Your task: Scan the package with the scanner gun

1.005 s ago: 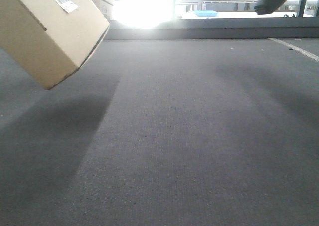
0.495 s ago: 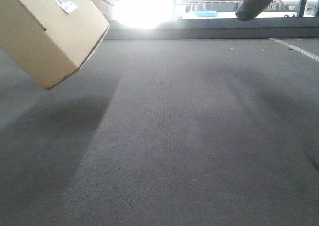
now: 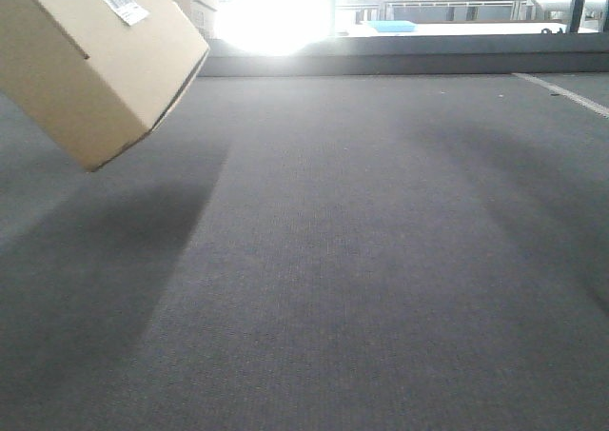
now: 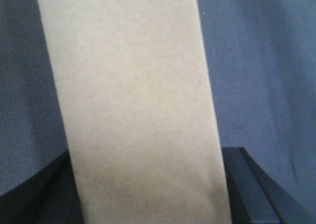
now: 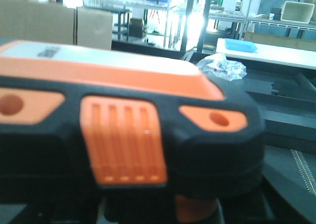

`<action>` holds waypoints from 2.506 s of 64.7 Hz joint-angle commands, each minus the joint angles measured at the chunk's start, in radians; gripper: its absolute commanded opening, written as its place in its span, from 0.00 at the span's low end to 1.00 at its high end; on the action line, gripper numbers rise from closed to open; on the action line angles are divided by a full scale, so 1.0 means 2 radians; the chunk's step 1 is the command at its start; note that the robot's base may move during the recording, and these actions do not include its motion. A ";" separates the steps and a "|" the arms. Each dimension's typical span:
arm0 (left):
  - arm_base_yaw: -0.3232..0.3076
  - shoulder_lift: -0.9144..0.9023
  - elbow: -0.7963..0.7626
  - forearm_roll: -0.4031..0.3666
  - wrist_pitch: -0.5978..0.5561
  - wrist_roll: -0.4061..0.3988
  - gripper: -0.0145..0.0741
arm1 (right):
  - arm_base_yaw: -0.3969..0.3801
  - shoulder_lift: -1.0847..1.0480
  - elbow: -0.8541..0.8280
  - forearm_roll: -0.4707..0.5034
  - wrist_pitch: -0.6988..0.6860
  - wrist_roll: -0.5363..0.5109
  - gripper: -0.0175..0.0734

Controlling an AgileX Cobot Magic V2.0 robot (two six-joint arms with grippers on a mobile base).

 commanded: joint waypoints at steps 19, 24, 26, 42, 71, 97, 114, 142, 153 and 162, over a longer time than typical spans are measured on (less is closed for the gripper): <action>0.000 -0.008 -0.001 -0.009 -0.002 0.000 0.04 | -0.057 -0.086 0.128 0.067 -0.044 0.010 0.02; 0.000 -0.008 -0.001 -0.009 -0.002 0.000 0.04 | -0.057 -0.088 0.142 0.066 -0.047 0.010 0.02; 0.000 -0.008 -0.001 -0.009 -0.002 0.000 0.04 | -0.057 -0.088 0.146 0.066 -0.047 0.010 0.02; 0.000 -0.008 -0.001 -0.009 -0.002 0.000 0.04 | -0.057 -0.088 0.188 0.059 -0.110 0.067 0.02; 0.000 -0.008 -0.001 -0.009 -0.002 0.000 0.04 | -0.057 -0.038 0.281 -0.166 -0.272 0.279 0.02; 0.000 -0.008 -0.001 -0.009 -0.002 0.000 0.04 | -0.057 0.039 0.281 -0.166 -0.358 0.302 0.02; 0.000 -0.008 -0.001 -0.009 -0.002 0.000 0.04 | -0.057 0.073 0.281 -0.160 -0.375 0.304 0.02; 0.000 -0.008 -0.001 -0.009 -0.002 0.000 0.04 | -0.057 0.087 0.281 -0.160 -0.370 0.304 0.02; 0.000 -0.008 -0.001 -0.009 -0.002 0.000 0.04 | -0.057 0.087 0.281 -0.160 -0.362 0.304 0.02; 0.000 -0.008 -0.001 -0.009 -0.002 0.000 0.04 | -0.057 0.087 0.281 -0.160 -0.343 0.304 0.02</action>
